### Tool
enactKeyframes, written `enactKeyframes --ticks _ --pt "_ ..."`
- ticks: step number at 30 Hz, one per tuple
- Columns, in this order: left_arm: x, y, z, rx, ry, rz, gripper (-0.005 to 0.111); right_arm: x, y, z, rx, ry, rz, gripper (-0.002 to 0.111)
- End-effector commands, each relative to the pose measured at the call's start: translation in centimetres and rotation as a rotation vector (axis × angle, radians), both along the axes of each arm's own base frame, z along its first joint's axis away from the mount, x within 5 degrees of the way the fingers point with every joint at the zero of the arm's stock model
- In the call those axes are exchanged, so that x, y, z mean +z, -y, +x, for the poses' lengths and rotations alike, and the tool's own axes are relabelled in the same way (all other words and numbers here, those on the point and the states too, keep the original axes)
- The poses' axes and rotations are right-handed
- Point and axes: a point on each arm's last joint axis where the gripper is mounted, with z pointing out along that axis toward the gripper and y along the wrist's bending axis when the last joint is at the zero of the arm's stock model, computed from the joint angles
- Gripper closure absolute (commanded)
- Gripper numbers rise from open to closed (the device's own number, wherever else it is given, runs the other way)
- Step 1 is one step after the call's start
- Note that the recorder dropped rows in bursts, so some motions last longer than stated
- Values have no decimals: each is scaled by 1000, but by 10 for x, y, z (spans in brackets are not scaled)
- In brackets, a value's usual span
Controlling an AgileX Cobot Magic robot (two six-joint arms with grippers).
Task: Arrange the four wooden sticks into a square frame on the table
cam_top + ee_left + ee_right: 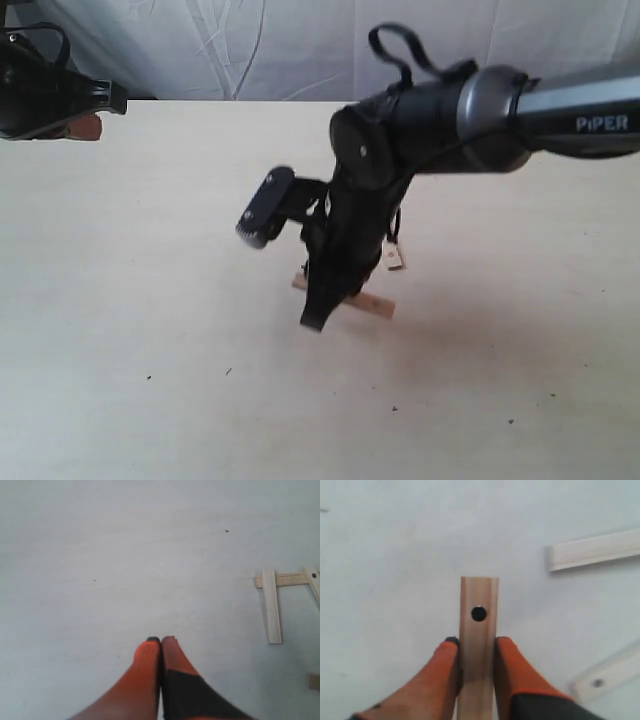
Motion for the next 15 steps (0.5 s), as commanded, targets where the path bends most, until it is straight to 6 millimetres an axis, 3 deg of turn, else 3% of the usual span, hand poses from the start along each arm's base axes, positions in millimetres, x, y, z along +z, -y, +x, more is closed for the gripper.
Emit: enactKeyframes --ticks 1,9,15 --pt "2 4 -1 0 19 -31 107 17 12 34 97 93 28 109" --pt "4 4 1 5 40 -35 107 -17 33 59 222 99 -16 109" --pt "4 4 1 6 45 -37 107 -32 30 66 312 144 -15 109"
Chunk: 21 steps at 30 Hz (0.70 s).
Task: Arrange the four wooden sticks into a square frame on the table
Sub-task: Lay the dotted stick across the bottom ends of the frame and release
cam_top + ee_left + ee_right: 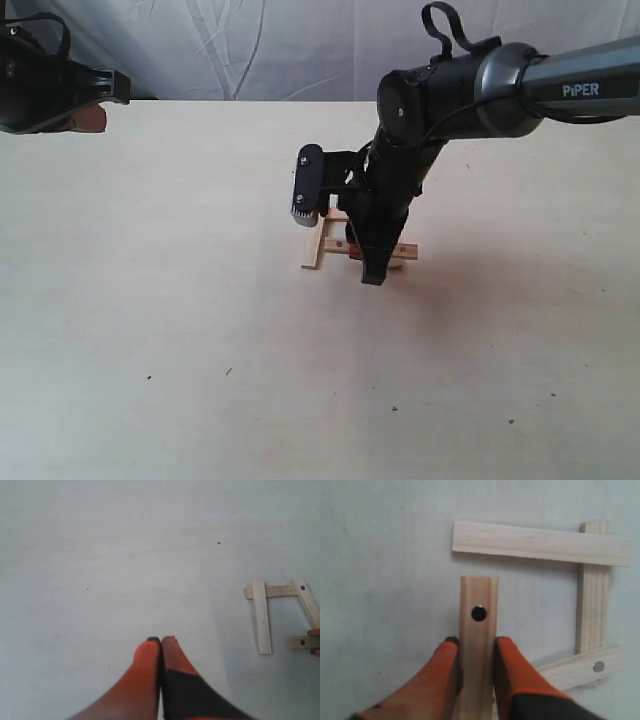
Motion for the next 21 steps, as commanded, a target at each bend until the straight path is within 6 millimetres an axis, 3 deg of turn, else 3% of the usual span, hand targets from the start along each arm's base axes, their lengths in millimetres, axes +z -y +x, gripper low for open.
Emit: enactKeyframes --ticks 1,10,21 --pt "2 3 -1 -6 20 -4 107 -4 -5 7 31 56 44 109" --pt "3 3 0 -4 31 -4 107 -16 -10 9 27 47 82 109" --pt "3 3 0 -3 33 -4 107 -16 -12 9 -13 26 122 109"
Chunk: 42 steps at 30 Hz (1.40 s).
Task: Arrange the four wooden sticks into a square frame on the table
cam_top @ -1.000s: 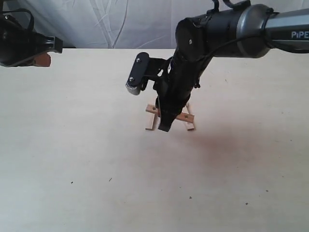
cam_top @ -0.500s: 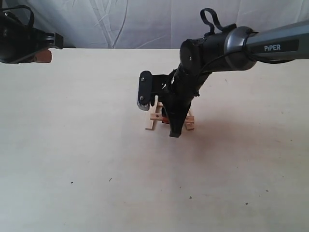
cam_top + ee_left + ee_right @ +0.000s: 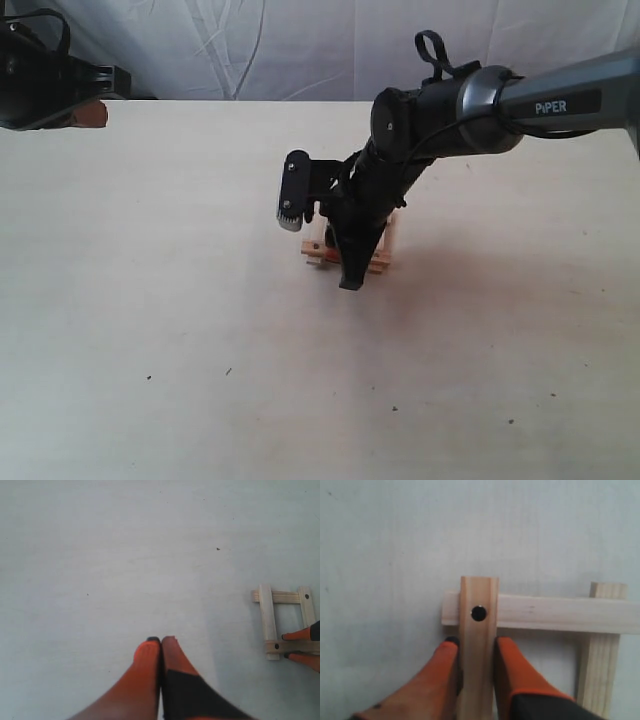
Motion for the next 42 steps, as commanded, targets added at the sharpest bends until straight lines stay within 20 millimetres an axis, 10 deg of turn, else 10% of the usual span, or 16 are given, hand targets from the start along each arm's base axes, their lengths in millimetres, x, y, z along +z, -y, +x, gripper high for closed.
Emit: enactKeyframes --ticks 1,5,13,17,21,28,33,42 --pt "2 3 -1 -8 15 -1 107 2 0 2 -12 11 15 109" --pt "2 3 -1 -8 15 -1 107 3 -1 4 -73 11 36 106" --pt "2 3 -1 -8 14 -4 107 24 1 0 -154 -14 70 54" --pt "2 4 -2 -15 14 -1 107 74 10 -5 -421 -55 192 64" --pt "14 3 -26 -46 81 13 107 115 67 -24 -820 -177 250 109" --pt "14 -5 -114 -9 308 10 107 156 149 -110 -1042 66 428 108" --pt "10 -15 -200 48 707 -14 107 168 190 -212 -955 376 781 108" --pt "-3 -16 -241 20 791 6 107 175 219 -290 -864 584 1044 108"
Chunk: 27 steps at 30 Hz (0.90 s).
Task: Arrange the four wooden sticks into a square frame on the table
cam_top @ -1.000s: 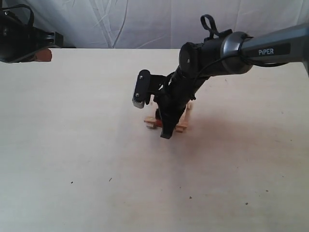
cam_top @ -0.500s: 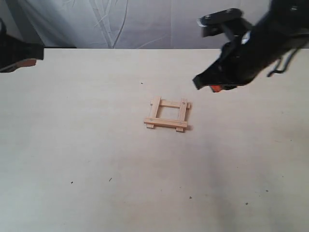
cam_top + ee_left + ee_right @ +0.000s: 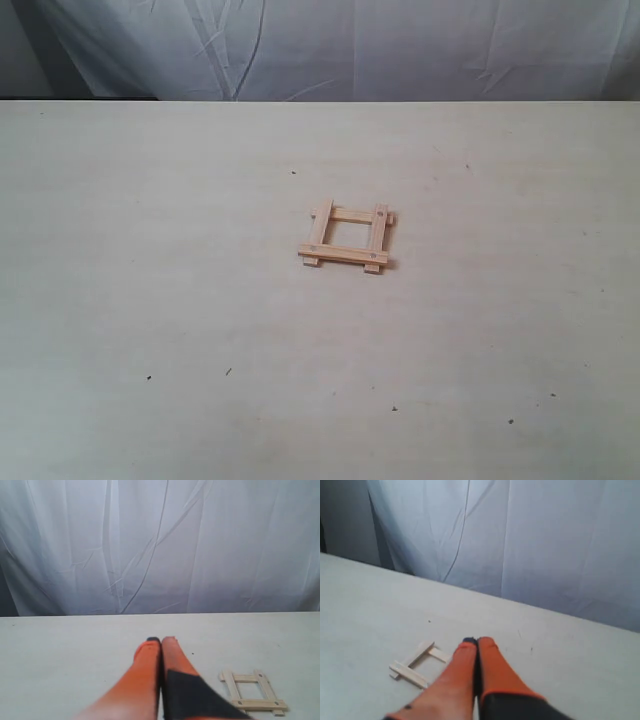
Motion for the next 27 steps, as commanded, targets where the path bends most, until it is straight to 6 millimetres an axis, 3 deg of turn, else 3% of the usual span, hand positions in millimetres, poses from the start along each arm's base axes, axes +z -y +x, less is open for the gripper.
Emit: enactKeyframes --ticks 1,8,14,22,25,27 --pt "-1 0 -5 -13 14 12 107 7 9 -21 -5 113 39 108" --pt "-1 1 -5 -14 9 13 107 9 12 -32 -6 175 63 108" --pt "-1 0 -5 -13 9 15 107 -7 16 -30 -83 161 44 108" --pt "-2 0 -5 -7 10 35 107 -89 25 -24 -305 -4 78 108" --pt "-2 0 -5 -6 10 40 107 -109 27 -21 -339 -66 82 108" --pt "-2 -1 -5 -4 9 50 107 -109 28 -21 -343 -65 71 108"
